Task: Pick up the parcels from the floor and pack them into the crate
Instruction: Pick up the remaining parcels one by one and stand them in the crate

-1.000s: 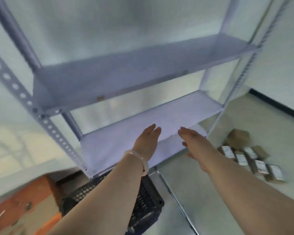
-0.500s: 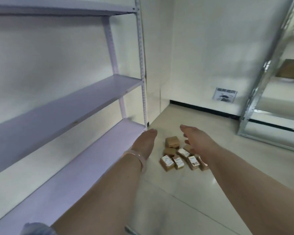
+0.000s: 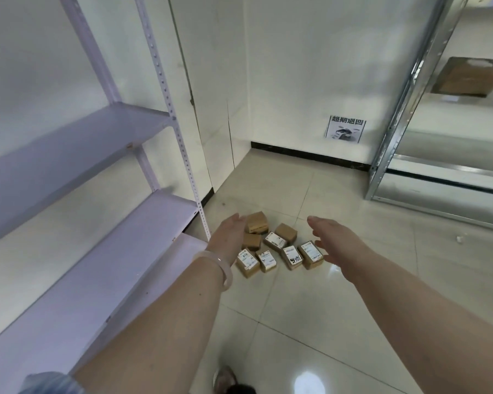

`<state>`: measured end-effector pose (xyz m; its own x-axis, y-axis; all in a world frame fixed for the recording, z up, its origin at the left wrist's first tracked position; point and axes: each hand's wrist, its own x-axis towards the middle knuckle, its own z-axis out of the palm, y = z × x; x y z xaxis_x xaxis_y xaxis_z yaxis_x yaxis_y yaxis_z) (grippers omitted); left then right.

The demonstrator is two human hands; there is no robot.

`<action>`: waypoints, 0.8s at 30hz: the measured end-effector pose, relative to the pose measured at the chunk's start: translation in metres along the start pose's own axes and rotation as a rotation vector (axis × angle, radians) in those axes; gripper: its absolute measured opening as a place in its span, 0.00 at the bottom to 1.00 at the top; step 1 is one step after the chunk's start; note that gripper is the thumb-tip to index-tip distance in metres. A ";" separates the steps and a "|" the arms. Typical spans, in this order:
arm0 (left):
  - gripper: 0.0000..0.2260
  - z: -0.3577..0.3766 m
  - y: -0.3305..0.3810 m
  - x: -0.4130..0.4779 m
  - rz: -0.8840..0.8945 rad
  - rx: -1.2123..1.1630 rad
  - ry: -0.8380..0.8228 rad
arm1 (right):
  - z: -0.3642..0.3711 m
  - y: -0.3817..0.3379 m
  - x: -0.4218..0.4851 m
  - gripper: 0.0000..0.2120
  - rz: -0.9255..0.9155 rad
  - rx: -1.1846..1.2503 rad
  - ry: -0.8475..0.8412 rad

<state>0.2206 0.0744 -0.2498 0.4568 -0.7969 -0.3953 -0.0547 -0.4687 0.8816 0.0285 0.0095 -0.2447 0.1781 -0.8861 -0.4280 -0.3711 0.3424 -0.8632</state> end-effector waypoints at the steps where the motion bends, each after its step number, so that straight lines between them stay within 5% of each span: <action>1: 0.22 0.000 0.000 0.018 -0.016 0.004 -0.007 | 0.002 -0.001 0.016 0.20 0.018 -0.009 0.000; 14: 0.19 -0.045 0.034 0.290 -0.171 -0.008 -0.022 | 0.079 -0.089 0.253 0.24 0.073 -0.070 -0.004; 24: 0.21 -0.046 0.031 0.412 -0.244 -0.117 0.028 | 0.137 -0.128 0.399 0.24 0.046 -0.208 -0.142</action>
<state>0.4480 -0.2508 -0.3729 0.4680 -0.6543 -0.5940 0.1620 -0.5972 0.7855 0.2723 -0.3451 -0.3414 0.2776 -0.8134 -0.5112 -0.5583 0.2964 -0.7749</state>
